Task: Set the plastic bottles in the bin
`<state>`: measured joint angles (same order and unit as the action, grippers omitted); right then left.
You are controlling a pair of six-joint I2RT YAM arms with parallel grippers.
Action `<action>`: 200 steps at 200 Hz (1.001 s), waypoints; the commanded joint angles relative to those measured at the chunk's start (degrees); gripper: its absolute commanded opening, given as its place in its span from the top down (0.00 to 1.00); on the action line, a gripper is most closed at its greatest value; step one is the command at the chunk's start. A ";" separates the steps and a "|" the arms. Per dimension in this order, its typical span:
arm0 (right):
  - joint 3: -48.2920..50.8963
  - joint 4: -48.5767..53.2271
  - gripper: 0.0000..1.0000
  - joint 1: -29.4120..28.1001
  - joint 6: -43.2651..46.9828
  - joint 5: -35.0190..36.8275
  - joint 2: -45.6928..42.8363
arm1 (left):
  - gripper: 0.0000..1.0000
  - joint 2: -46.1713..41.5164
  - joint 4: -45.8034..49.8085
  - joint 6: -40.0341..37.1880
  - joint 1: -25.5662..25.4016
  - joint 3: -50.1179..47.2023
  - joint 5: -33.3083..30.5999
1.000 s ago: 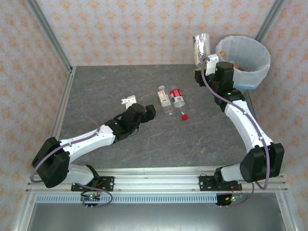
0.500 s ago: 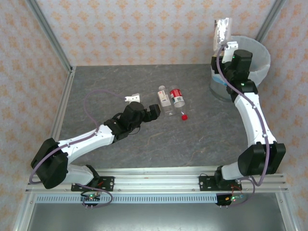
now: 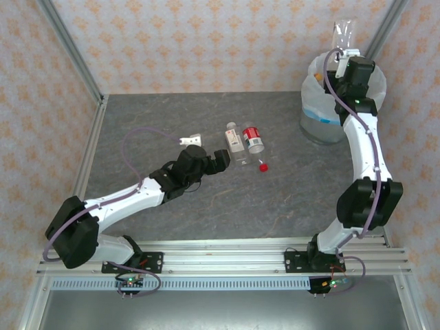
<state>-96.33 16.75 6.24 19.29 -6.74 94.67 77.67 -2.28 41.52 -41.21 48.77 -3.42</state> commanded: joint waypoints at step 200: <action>-21.42 10.09 0.18 4.53 2.86 20.08 17.08 | 0.00 3.03 0.91 0.41 0.06 2.84 -0.03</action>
<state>-114.80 26.15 10.66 24.86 8.49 112.03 80.42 -1.80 41.74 -41.21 50.87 -3.40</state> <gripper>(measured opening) 0.810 0.999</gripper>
